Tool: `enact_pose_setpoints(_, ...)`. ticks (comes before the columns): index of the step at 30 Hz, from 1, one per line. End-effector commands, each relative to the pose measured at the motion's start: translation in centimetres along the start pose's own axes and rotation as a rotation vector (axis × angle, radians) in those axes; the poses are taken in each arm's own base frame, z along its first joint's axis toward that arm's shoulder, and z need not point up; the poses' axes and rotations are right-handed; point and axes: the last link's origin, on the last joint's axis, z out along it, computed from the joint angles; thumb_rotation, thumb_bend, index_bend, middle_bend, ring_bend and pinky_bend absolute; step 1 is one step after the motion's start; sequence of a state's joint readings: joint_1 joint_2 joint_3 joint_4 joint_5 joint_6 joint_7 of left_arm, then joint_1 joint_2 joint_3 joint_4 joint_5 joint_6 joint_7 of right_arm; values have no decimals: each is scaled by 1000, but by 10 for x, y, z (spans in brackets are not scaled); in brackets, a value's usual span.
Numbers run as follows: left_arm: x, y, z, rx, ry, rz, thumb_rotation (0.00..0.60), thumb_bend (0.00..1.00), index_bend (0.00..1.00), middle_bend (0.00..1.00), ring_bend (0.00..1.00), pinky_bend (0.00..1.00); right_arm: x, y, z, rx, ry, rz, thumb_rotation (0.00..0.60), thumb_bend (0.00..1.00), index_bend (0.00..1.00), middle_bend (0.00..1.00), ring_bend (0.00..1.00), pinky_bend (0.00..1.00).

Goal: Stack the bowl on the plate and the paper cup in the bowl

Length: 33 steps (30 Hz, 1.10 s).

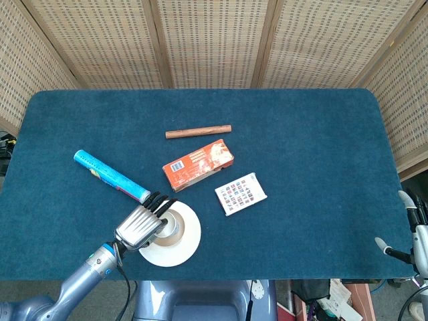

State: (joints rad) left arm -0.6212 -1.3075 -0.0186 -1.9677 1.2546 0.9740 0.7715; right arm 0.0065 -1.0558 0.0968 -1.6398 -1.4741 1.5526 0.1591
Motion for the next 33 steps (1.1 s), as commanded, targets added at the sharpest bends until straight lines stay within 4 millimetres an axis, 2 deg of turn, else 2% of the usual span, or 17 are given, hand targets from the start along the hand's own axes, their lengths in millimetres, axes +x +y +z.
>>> enact_pose_setpoints(1,-4,2,4,4,-19,12,600,408,621,40,0,31,0,0,0,1,-1,1,600,145,0,0,0,0)
enact_pose_setpoints(16,-13,-1,20,56,-102,43,600,407,614,6,0,12,0,-1,0,3,-2,3,600,145,0,0,0,0)
enact_pose_setpoints(21,-13,2,22,51,-103,47,600,383,534,0,0,0,0,0,0,3,0,6,600,145,0,0,0,0)
enact_pose_setpoints(26,-12,7,21,35,-93,47,600,371,505,0,0,0,1,-1,-1,5,2,8,600,145,0,0,0,0)
enact_pose_setpoints(33,-7,5,16,34,-70,27,600,290,414,0,0,0,1,0,-1,4,3,8,600,145,0,0,0,0)
